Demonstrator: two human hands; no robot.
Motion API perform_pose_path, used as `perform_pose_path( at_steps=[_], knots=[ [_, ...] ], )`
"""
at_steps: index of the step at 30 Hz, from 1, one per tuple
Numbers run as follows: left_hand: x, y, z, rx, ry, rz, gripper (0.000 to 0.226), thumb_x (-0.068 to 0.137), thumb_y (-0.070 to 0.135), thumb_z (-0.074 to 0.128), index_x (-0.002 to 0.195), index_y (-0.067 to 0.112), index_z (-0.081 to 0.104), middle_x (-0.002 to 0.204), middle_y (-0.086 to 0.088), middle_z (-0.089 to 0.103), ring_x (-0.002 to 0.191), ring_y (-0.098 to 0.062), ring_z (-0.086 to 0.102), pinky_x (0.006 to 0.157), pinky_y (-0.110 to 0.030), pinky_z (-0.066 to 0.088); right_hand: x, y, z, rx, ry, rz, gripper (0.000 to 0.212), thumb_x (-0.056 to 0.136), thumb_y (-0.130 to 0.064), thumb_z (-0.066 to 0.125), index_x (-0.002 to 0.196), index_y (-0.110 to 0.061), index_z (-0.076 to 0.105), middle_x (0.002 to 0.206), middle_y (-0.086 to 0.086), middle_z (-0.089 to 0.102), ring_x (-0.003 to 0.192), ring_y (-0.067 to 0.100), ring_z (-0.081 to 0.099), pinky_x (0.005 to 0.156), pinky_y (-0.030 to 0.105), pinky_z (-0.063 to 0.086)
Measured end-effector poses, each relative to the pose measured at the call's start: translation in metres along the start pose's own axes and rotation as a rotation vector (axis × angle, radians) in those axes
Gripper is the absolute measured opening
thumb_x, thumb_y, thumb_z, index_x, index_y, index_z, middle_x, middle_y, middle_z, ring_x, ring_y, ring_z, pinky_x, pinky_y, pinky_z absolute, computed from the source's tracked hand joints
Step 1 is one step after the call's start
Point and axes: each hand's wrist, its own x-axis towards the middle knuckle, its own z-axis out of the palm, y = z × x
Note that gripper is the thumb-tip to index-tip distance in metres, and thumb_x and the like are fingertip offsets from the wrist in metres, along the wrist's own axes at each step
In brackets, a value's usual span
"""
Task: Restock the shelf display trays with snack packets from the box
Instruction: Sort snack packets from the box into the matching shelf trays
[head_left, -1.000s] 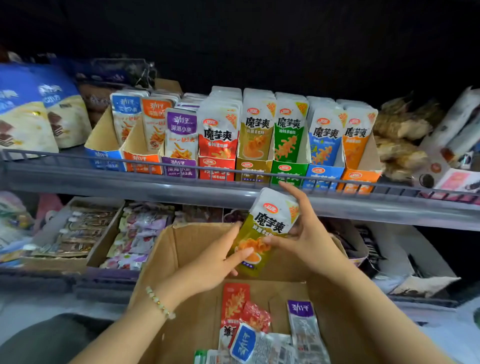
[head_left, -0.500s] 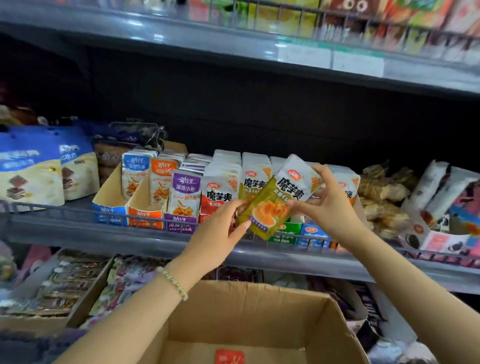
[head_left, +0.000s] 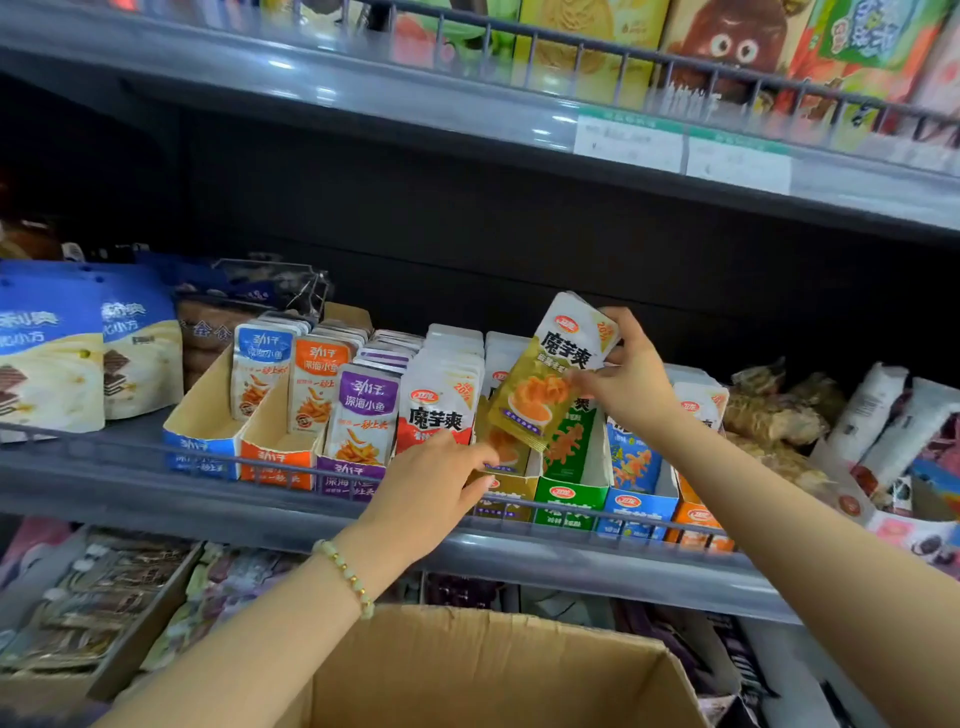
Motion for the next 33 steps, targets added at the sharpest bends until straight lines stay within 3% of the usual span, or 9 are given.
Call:
perform_pose_path(
  at_steps=[7,11,14,19,23,25,27,31,33],
  knots=[
    [-0.001,-0.009,0.005,-0.011,-0.060,0.066,0.032,0.097,0.041,0.044,0.126,0.037,0.058,0.115,0.019,0.061,0.103,-0.002,0.041,0.078,-0.023,0.039,0.009,0.010,0.031,-0.356,-0.189,-0.119,0.054,0.079,-0.005,0.073,0.118,-0.027,0.044,0.097,0.000,0.065,0.082,0.024,0.065,0.072,0.045,0.057],
    [-0.001,-0.010,0.009,-0.017,-0.058,0.068,0.034,0.097,0.042,0.043,0.128,0.039,0.056,0.115,0.020,0.059,0.102,0.001,0.038,0.075,-0.021,0.032,0.001,0.026,0.042,-0.649,-0.161,-0.200,0.066,0.075,-0.015,0.078,0.133,-0.020,0.046,0.126,0.005,0.051,0.115,0.024,0.050,0.092,0.040,0.047],
    [-0.003,-0.011,0.010,-0.026,-0.048,0.076,0.034,0.097,0.042,0.044,0.128,0.038,0.055,0.115,0.019,0.059,0.100,0.001,0.036,0.076,-0.022,0.032,-0.006,0.032,0.050,-0.607,-0.137,-0.242,0.078,0.077,-0.022,0.078,0.145,-0.022,0.038,0.148,0.003,0.036,0.136,0.022,0.033,0.111,0.037,0.032],
    [-0.005,-0.010,0.010,-0.018,-0.049,0.074,0.038,0.096,0.044,0.044,0.133,0.036,0.052,0.119,0.017,0.056,0.105,-0.002,0.036,0.082,-0.022,0.032,-0.003,0.031,0.057,-0.615,-0.152,-0.201,0.080,0.084,-0.026,0.072,0.150,-0.023,0.028,0.154,0.002,0.030,0.142,0.021,0.028,0.113,0.034,0.026],
    [-0.018,-0.005,0.010,-0.022,-0.067,0.073,0.048,0.096,0.045,0.045,0.143,0.037,0.037,0.140,0.018,0.041,0.128,-0.003,0.030,0.103,-0.025,0.027,-0.011,0.026,0.047,-0.575,-0.159,-0.180,0.074,0.088,-0.031,0.067,0.150,-0.024,0.028,0.158,0.001,0.024,0.145,0.020,0.023,0.118,0.036,0.024],
    [-0.032,-0.004,0.008,-0.062,-0.040,0.071,0.050,0.096,0.046,0.045,0.144,0.038,0.035,0.145,0.020,0.035,0.135,-0.002,0.026,0.108,-0.023,0.020,-0.029,0.021,0.037,-0.488,-0.154,-0.184,0.065,0.091,-0.031,0.063,0.148,-0.023,0.033,0.156,-0.001,0.028,0.141,0.015,0.029,0.114,0.028,0.030],
    [-0.051,-0.004,0.008,-0.093,-0.016,0.072,0.046,0.095,0.046,0.046,0.140,0.036,0.042,0.141,0.021,0.040,0.133,0.000,0.030,0.107,-0.020,0.019,-0.059,0.016,0.027,-0.364,-0.168,-0.162,0.051,0.093,-0.028,0.060,0.141,-0.023,0.044,0.147,-0.004,0.040,0.127,0.004,0.041,0.100,0.007,0.034],
    [-0.100,-0.004,0.016,-0.167,-0.121,0.031,0.035,0.093,0.051,0.043,0.123,0.037,0.055,0.119,0.023,0.053,0.115,0.004,0.044,0.098,-0.023,0.039,-0.134,0.029,0.025,-0.005,-0.272,0.012,0.018,0.093,-0.014,0.061,0.110,-0.019,0.064,0.105,-0.005,0.067,0.094,0.010,0.063,0.081,0.021,0.050],
    [-0.121,-0.002,0.029,-0.145,-0.235,-0.020,0.035,0.094,0.053,0.040,0.125,0.040,0.051,0.116,0.025,0.053,0.112,0.005,0.046,0.093,-0.021,0.040,-0.171,0.053,0.037,-0.053,-0.448,0.077,0.011,0.092,-0.017,0.062,0.102,-0.020,0.067,0.094,-0.005,0.069,0.083,0.008,0.064,0.075,0.020,0.049]
  ],
)
